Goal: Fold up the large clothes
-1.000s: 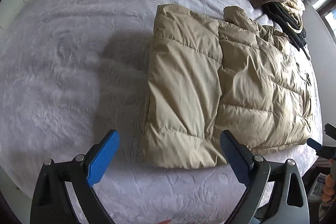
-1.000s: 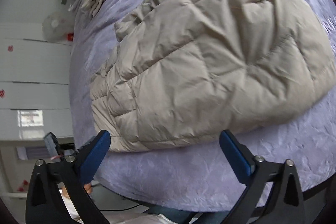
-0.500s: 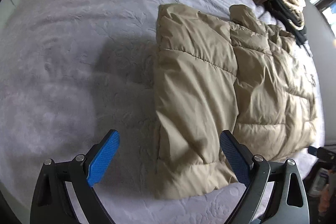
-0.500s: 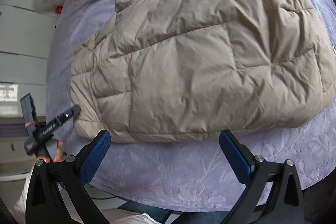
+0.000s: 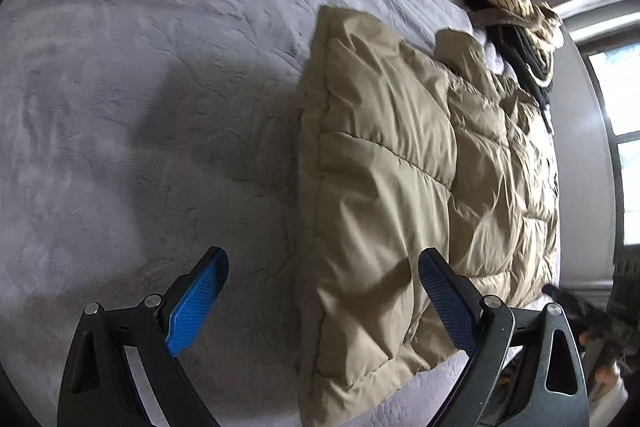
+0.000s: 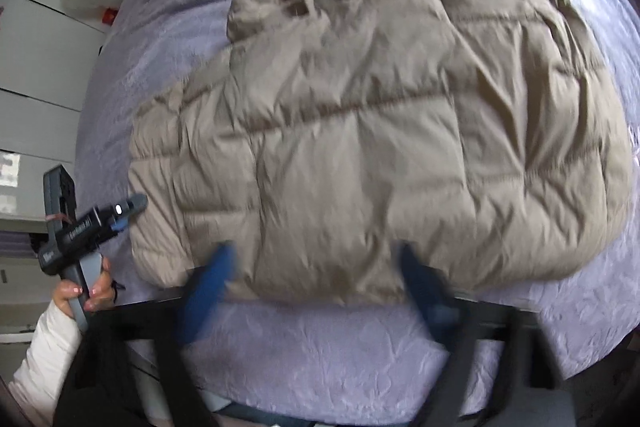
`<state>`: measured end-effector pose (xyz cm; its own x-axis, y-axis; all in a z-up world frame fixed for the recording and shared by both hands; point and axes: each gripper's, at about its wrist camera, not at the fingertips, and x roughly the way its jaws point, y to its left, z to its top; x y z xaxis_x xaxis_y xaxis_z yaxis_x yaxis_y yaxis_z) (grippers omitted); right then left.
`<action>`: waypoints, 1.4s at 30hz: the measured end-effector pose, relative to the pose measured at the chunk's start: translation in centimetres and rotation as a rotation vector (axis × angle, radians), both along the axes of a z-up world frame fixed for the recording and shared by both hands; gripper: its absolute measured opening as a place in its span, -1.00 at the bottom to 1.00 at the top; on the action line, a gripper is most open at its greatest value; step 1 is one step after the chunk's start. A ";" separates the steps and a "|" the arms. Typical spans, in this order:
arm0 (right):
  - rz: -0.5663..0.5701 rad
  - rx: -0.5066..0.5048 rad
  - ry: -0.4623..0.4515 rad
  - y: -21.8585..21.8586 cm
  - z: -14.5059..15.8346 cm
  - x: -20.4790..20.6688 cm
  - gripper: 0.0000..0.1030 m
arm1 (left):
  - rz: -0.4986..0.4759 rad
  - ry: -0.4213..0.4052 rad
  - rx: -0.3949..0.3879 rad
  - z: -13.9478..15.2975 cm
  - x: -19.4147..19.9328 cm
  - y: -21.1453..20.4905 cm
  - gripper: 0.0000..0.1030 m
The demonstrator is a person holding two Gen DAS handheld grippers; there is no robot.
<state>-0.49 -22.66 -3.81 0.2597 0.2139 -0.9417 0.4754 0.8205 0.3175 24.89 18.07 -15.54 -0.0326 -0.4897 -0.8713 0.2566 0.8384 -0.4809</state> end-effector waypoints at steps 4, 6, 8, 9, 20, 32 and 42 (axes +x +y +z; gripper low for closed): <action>0.007 0.002 0.007 -0.4 -0.8 1.3 -0.41 | -0.044 0.050 -0.031 -1.6 0.9 -0.9 0.87; 0.023 -0.015 0.008 -0.1 -1.2 1.9 -0.42 | -0.056 0.103 -0.072 -2.8 1.6 -1.5 0.87; 0.037 -0.035 0.009 0.0 -1.7 2.6 -0.42 | -0.064 0.137 -0.111 -3.7 2.2 -2.0 0.87; 0.040 -0.043 0.006 -0.1 -1.9 2.9 -0.42 | -0.071 0.149 -0.132 -4.2 2.7 -2.4 0.87; 0.002 -0.081 -0.025 -1.7 -3.0 4.4 -0.42 | -0.217 0.258 -0.297 -6.4 4.0 -7.0 -0.28; -0.006 -0.075 -0.107 -3.8 -3.1 5.5 -0.57 | -0.253 0.201 -0.325 0.0 2.0 -8.6 -0.50; -0.058 0.095 -0.080 -6.7 -9.4 7.2 -0.79 | -0.317 0.128 -0.338 7.2 -1.6 -16.3 -0.50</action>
